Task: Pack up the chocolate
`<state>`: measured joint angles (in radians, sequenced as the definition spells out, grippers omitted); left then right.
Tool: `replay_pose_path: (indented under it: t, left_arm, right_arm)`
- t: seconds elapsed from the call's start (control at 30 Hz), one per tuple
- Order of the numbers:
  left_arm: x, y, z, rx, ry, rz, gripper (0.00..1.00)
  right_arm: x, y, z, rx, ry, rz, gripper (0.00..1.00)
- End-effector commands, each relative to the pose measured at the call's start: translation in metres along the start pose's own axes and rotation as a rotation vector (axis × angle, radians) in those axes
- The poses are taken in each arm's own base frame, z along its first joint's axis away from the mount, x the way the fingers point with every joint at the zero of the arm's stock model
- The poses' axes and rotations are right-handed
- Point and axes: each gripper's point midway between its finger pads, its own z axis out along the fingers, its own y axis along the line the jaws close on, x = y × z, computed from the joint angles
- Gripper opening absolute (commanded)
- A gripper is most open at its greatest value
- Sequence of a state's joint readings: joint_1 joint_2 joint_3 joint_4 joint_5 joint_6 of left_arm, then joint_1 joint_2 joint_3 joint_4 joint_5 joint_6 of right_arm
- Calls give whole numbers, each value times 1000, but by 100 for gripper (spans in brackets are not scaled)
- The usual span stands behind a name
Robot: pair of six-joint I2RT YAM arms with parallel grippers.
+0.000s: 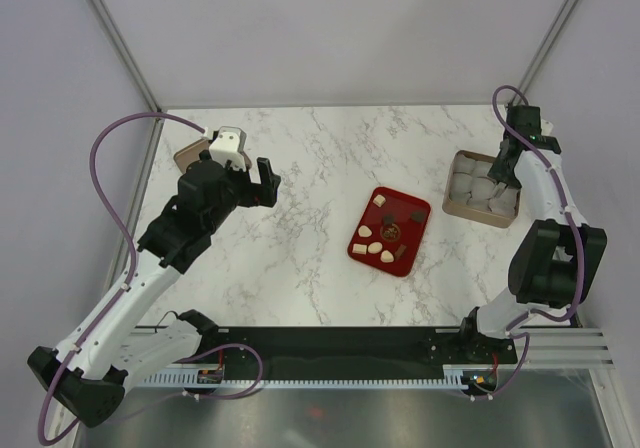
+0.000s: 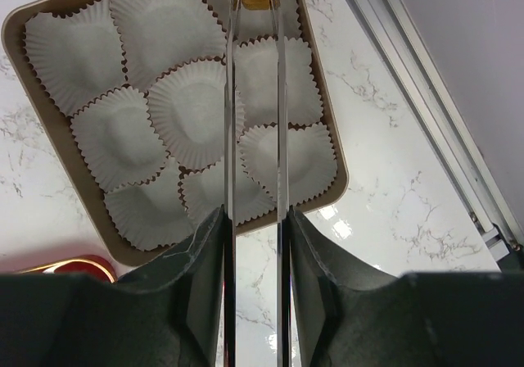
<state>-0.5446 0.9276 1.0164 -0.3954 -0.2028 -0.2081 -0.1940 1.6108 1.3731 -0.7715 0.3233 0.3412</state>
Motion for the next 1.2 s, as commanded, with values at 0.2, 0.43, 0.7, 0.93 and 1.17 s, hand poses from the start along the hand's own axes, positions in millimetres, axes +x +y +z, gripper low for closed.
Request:
replay_pose_path:
  t: [0.2, 0.43, 0.7, 0.93, 1.17]
  left_arm:
    - [-26, -2, -9, 8, -73, -28, 100]
    - [-23, -1, -7, 2, -66, -25, 100]
    - [-19, 2, -2, -17, -52, -19, 100]
    - [-14, 6, 3, -43, -36, -8, 100]
    - [-15, 10, 4, -62, -38, 2, 100]
  right_arm:
    - [-30, -2, -11, 4, -85, 54, 47]
    - [-44, 15, -48, -129, -127, 70, 46]
    - [-11, 94, -126, -365, -176, -152, 45]
    - [69, 142, -180, -547, -182, -432, 46]
    - [132, 153, -172, -636, -124, -622, 50]
